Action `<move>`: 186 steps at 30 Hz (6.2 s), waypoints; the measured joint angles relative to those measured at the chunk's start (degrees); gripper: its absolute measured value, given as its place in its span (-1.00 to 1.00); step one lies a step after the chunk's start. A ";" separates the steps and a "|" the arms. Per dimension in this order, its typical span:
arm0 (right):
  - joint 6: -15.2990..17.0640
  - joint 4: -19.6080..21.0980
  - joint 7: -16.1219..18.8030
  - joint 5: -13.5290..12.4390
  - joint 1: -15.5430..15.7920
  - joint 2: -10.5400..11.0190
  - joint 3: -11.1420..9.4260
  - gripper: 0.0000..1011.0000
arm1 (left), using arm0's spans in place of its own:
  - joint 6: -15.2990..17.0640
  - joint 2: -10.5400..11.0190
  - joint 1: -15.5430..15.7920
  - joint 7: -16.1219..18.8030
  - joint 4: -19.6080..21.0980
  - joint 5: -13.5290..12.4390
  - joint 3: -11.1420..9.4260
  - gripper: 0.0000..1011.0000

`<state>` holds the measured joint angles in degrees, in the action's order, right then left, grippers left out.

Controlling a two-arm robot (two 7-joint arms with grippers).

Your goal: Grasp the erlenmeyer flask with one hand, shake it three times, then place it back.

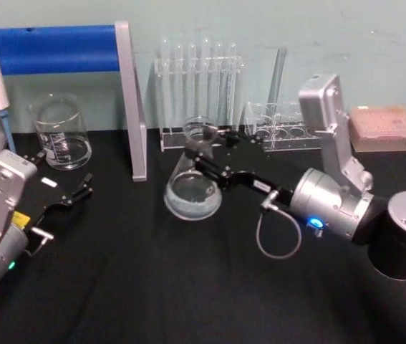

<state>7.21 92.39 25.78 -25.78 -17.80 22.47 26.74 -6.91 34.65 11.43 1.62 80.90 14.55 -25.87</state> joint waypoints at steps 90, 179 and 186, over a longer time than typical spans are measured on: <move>-5.08 -5.14 8.78 -0.12 0.19 5.10 2.83 -0.12 | 0.00 0.00 0.00 0.00 0.00 0.00 0.00 0.98; -4.20 -11.57 12.63 -2.88 -3.60 4.95 8.45 -0.12 | 0.00 0.00 0.00 0.00 0.00 0.00 0.00 0.98; -4.18 -11.53 12.62 -2.83 -3.58 4.95 8.44 -0.12 | 0.00 0.00 0.00 0.00 0.00 0.00 0.00 0.98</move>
<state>3.03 80.86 38.40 -28.61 -21.38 27.42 35.18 -6.91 34.64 11.43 1.62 80.90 14.55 -25.86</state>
